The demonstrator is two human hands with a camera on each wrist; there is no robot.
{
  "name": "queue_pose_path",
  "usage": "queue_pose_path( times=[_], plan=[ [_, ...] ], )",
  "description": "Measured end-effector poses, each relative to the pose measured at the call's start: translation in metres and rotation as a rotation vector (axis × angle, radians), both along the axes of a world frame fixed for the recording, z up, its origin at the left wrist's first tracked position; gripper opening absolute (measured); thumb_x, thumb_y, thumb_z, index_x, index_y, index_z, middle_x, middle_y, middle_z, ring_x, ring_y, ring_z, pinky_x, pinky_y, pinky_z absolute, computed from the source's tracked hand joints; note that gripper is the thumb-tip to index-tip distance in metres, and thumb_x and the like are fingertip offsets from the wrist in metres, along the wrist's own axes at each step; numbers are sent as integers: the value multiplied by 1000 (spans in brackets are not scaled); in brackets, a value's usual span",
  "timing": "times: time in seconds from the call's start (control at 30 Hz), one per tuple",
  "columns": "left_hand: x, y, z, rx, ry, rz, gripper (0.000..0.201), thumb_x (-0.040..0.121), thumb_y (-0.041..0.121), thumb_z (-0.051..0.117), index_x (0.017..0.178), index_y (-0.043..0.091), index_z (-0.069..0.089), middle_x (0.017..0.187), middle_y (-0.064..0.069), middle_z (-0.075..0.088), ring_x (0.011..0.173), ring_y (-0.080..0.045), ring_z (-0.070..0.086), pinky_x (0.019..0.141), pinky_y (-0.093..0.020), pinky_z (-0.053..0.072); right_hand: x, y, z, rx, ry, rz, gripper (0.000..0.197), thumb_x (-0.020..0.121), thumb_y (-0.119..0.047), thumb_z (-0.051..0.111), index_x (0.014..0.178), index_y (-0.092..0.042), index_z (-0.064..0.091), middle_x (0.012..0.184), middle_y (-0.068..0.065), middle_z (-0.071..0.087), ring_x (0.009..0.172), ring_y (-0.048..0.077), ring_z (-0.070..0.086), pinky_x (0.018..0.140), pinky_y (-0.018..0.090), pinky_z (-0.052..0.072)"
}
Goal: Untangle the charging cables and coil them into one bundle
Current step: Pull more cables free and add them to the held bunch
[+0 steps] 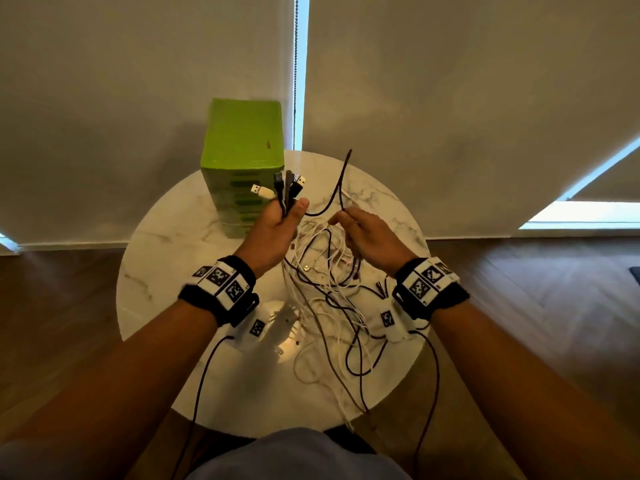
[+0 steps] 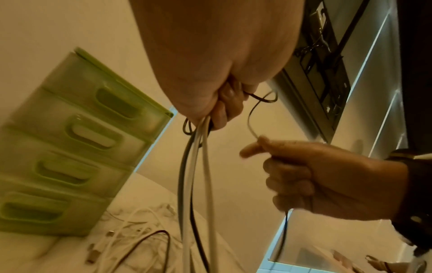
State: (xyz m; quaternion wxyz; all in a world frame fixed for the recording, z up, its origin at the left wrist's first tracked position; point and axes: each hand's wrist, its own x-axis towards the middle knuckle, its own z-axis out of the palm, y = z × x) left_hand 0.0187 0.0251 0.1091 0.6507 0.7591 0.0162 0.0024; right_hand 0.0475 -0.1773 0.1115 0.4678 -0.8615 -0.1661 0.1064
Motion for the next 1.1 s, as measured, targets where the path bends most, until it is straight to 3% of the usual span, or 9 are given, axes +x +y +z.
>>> queue_pose_path(
  times=[0.1,0.37,0.5,0.57,0.67,0.73,0.83,0.97,1.1],
  plan=[
    [1,-22,8,-121,-1,-73,27,104,40,49,84,23,47,62,6,34,57,-13,32,56,-34,31,-16,-28,-3,-191,161,22,38,108,-37,38,105,-15,68,61,-10,55,46,1,49,59,26,42],
    [4,-83,19,-197,-33,-164,26,105,36,50,83,22,46,60,5,34,51,-10,34,52,-26,36,-101,-122,-60,-109,651,-169,33,105,-33,48,107,-5,67,73,11,69,62,15,66,60,28,54],
    [-5,-104,-7,-49,-13,-249,38,104,39,51,101,2,56,61,-6,32,52,-20,37,54,-36,38,-153,-162,-125,-92,681,-400,33,90,-38,73,103,-8,68,77,5,73,74,19,65,73,37,54],
    [-12,-109,-21,-19,32,-328,33,103,39,51,90,9,54,61,-8,29,56,-27,31,54,-45,33,-169,-174,-147,-60,678,-465,68,67,-42,92,119,-13,61,92,2,73,88,18,67,93,47,56],
    [-22,-115,-38,19,113,-428,36,104,38,51,111,3,57,59,-4,25,53,-23,26,52,-43,27,-172,-157,-131,-53,517,-454,108,56,-43,97,146,-25,40,144,-4,47,131,10,45,113,36,38],
    [-28,-121,-43,67,131,-483,33,104,37,50,88,9,52,57,-6,26,51,-22,27,53,-39,26,-164,-139,-107,-66,338,-376,107,65,-46,91,152,-29,32,151,-10,35,137,3,32,112,24,29],
    [-34,-131,-46,157,116,-581,39,105,39,47,75,13,44,59,-13,35,53,-25,33,55,-39,30,-151,-110,-67,145,292,-294,98,74,-46,85,152,-30,29,136,-6,58,125,2,54,104,18,41],
    [-26,-131,-47,115,189,-513,42,105,47,41,89,12,57,56,4,40,49,-12,38,53,-30,33,-134,-94,-45,32,97,-390,55,95,-48,63,138,-25,37,71,5,60,60,16,59,63,39,54],
    [-9,-120,-42,-156,256,-373,34,109,36,36,90,13,52,59,10,31,49,-7,30,48,-21,29,-127,-130,-64,-99,-92,-572,24,105,-38,47,113,-18,56,76,8,63,62,16,55,64,34,47]
  ],
)
